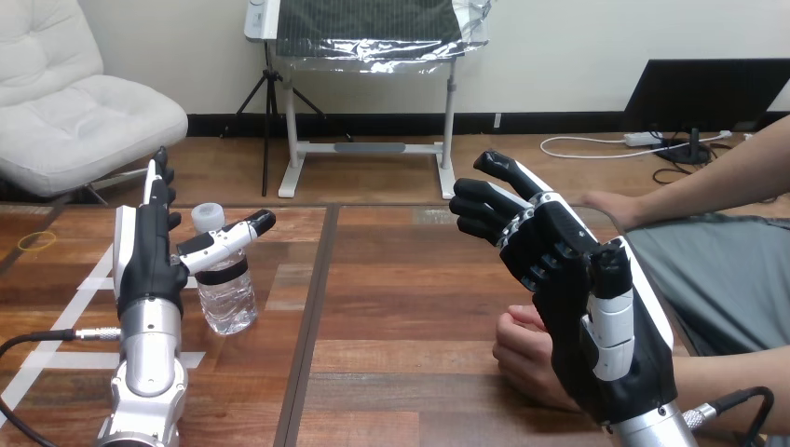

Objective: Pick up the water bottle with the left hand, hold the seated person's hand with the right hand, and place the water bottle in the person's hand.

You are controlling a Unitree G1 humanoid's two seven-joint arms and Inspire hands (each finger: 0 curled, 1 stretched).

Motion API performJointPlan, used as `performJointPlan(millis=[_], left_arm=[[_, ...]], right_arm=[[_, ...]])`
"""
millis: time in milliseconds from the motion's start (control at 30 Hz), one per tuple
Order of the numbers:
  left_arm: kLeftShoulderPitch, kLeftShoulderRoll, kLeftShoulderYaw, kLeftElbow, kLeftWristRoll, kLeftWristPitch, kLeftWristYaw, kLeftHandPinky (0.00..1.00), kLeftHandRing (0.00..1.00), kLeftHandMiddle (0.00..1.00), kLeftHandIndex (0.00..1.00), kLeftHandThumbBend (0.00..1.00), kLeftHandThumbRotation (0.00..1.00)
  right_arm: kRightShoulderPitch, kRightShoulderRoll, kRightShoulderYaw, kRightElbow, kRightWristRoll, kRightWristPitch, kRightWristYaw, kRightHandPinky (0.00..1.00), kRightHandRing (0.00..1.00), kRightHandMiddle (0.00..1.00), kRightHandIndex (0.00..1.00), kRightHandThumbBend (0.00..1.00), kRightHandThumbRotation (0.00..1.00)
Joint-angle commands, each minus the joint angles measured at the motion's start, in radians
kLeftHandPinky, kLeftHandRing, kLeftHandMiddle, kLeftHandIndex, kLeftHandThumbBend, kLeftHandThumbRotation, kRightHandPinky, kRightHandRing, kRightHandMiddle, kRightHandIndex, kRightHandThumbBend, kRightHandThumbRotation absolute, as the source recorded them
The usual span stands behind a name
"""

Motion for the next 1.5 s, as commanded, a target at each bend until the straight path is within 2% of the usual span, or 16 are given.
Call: performJointPlan(millis=[0, 1100, 1467], left_arm=[[-0.074, 0.022, -0.02, 0.012, 0.003, 0.012, -0.002, 0.92, 0.97, 0.97, 0.99, 0.91, 0.24], [-0.076, 0.018, -0.047, 0.058, 0.005, 0.065, -0.002, 0.9, 0.96, 0.97, 0.99, 0.91, 0.25], [-0.086, 0.017, -0.053, 0.064, 0.002, 0.103, -0.01, 0.9, 0.96, 0.97, 0.99, 0.92, 0.25]], right_arm=[[-0.042, -0.002, -0.003, -0.028, 0.005, -0.006, 0.003, 0.85, 0.84, 0.84, 0.88, 0.77, 1.0], [-0.042, -0.002, -0.003, -0.034, 0.01, -0.003, 0.008, 0.85, 0.83, 0.84, 0.88, 0.76, 1.0], [-0.044, -0.004, -0.005, -0.033, 0.005, -0.004, 0.007, 0.84, 0.83, 0.84, 0.88, 0.77, 1.0]])
